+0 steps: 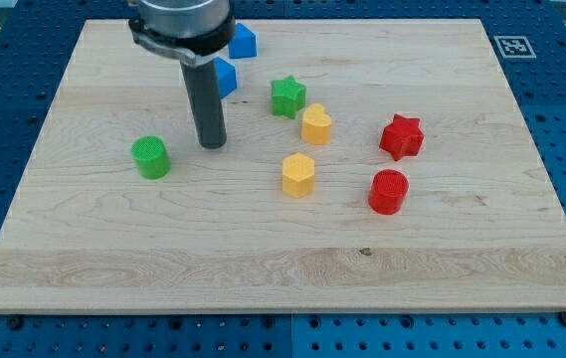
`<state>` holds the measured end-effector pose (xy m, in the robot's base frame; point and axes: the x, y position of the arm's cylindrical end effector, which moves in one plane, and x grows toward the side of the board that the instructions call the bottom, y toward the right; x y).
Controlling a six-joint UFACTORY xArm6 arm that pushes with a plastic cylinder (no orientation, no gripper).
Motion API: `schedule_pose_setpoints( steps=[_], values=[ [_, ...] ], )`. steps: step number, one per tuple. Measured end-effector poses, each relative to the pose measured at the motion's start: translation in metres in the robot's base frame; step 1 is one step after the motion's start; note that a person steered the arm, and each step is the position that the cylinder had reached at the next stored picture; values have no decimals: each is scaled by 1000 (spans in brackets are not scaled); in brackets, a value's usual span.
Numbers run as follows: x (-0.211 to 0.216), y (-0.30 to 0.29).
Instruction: Place the blue cube below to the bottom left of the blue triangle
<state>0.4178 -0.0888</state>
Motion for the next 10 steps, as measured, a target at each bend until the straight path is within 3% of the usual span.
schedule_pose_setpoints(
  steps=[1,6,10],
  values=[
    [-26,0],
    [-47,0],
    [-87,0]
  ],
)
